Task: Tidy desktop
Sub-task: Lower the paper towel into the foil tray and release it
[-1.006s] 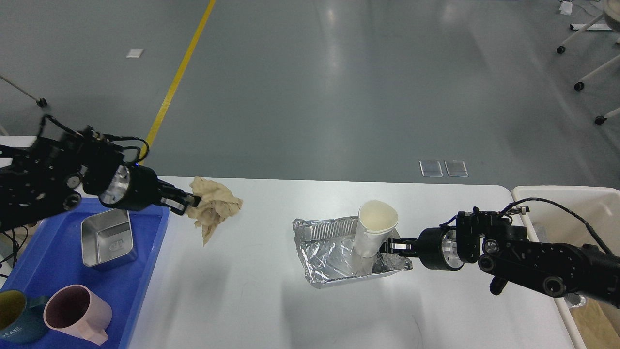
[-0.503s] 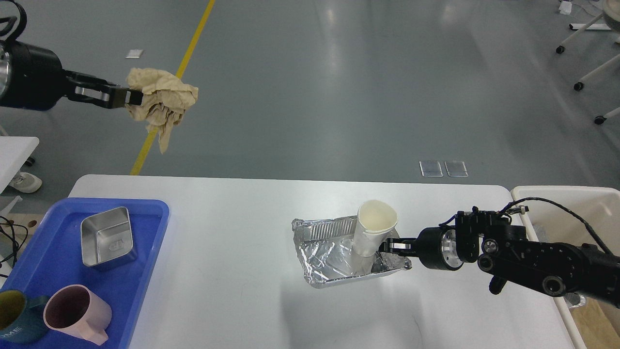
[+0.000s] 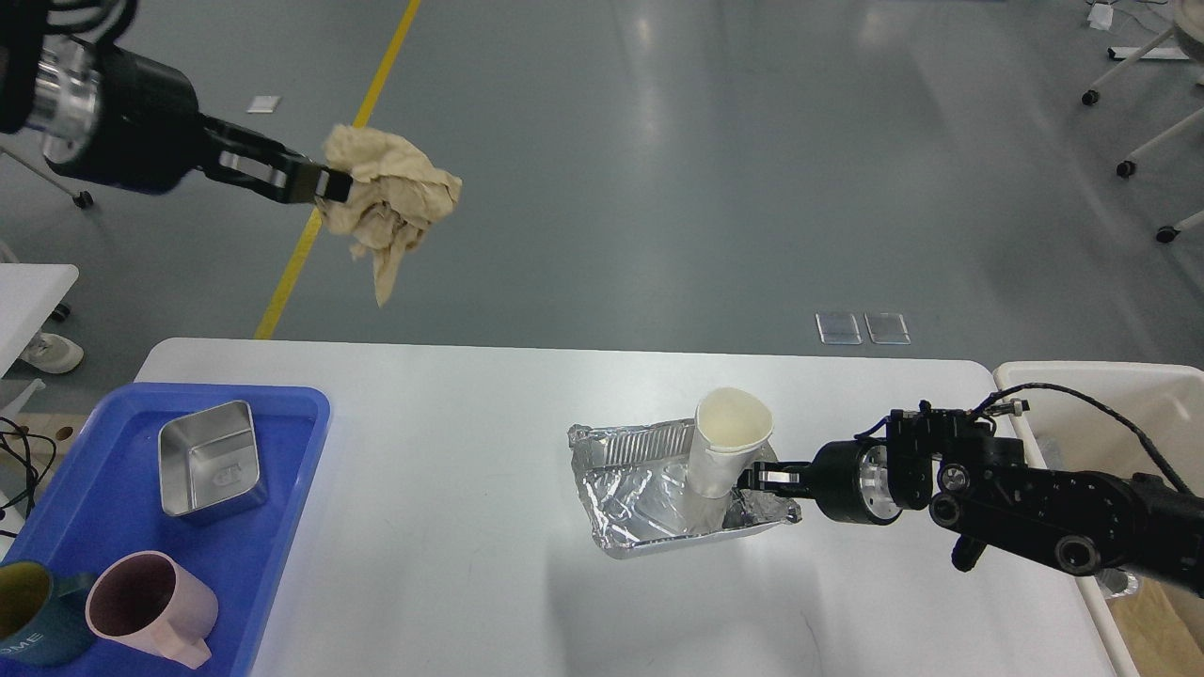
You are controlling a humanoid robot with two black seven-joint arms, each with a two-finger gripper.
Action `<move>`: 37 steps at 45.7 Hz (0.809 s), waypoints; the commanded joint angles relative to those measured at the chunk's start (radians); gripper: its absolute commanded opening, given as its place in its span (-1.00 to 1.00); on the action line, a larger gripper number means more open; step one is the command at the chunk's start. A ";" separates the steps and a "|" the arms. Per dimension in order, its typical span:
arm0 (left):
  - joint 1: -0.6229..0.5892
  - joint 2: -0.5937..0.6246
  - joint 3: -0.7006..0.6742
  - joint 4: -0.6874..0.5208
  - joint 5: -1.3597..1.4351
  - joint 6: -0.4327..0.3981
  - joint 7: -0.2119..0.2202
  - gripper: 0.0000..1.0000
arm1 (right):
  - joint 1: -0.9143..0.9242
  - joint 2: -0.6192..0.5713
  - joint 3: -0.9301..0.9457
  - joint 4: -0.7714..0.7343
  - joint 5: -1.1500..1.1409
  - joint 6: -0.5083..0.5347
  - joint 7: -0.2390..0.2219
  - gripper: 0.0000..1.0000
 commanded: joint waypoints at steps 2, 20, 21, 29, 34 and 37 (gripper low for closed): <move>0.086 -0.116 -0.004 -0.009 -0.001 0.018 0.006 -0.96 | 0.002 0.001 0.000 0.000 0.000 0.000 0.000 -1.00; 0.147 -0.381 -0.007 0.005 -0.041 0.065 0.007 -0.95 | 0.005 0.004 0.000 0.000 0.003 -0.003 0.000 -1.00; 0.150 -0.387 -0.007 0.007 -0.041 0.065 0.007 -0.95 | 0.005 0.004 0.000 0.000 0.003 -0.003 0.000 -1.00; 0.179 -0.452 0.000 0.030 -0.040 0.068 0.010 -0.95 | 0.008 0.004 0.000 0.000 0.003 -0.003 0.002 -1.00; 0.207 -0.472 0.000 0.053 -0.040 0.070 0.010 -0.95 | 0.012 0.005 0.002 0.000 0.003 -0.005 0.002 -1.00; 0.221 -0.492 0.002 0.067 -0.040 0.073 0.010 -0.95 | 0.012 0.005 0.005 0.000 0.003 -0.005 0.002 -1.00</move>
